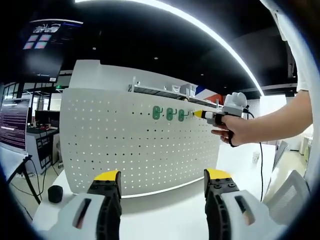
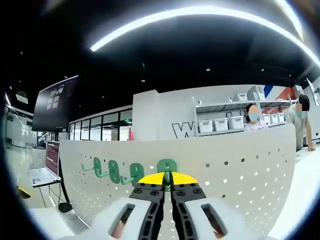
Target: Insert the hook assembly into the mounting plate slot until the hook locks in place.
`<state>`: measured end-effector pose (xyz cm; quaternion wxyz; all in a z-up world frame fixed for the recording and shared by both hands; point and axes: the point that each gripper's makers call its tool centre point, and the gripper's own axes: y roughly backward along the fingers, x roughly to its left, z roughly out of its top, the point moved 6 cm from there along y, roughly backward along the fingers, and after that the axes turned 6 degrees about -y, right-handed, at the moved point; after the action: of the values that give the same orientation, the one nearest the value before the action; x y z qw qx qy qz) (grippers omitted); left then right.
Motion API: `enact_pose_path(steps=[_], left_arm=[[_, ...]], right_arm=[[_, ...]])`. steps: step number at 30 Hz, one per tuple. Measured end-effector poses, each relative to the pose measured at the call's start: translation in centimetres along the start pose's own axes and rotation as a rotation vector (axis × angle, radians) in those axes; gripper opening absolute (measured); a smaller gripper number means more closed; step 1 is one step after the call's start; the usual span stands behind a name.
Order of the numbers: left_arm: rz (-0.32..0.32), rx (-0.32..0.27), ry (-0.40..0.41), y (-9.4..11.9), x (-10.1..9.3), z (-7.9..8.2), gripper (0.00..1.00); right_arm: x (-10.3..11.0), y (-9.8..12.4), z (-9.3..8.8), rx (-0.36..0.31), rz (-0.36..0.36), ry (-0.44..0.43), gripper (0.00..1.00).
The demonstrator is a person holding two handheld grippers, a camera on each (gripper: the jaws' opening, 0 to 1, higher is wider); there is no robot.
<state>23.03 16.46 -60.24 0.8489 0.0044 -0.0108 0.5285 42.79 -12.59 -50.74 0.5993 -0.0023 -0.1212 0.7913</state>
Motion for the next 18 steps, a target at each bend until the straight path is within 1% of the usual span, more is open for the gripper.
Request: enact_pose_path(steps=[6,7,9,10,15,18], left_arm=[[0.006,0.012,0.003,0.18,0.23,-0.2,0.68],[0.01,0.013,0.006,0.24,0.34,-0.21,0.68],[0.015,0.015,0.01,0.32,0.53,-0.37,0.68],[0.017,0.017,0.01,0.34,0.58,-0.44,0.68],[0.013,0.022,0.011,0.3,0.54,-0.54,0.68],[0.009,0.026,0.011,0.21,0.51,-0.61,0.67]], right_arm=[[0.25,-0.43,-0.16,0.001,0.007,0.008,0.01],[0.16,-0.55,-0.26,0.003,0.004,0.013,0.01],[-0.04,-0.63,-0.5,0.01,-0.005,-0.005,0.01],[-0.07,-0.63,-0.52,0.011,-0.007,0.002,0.01],[0.12,-0.73,-0.58,0.01,-0.013,-0.002,0.01],[0.21,-0.87,-0.69,0.014,-0.04,0.022,0.01]])
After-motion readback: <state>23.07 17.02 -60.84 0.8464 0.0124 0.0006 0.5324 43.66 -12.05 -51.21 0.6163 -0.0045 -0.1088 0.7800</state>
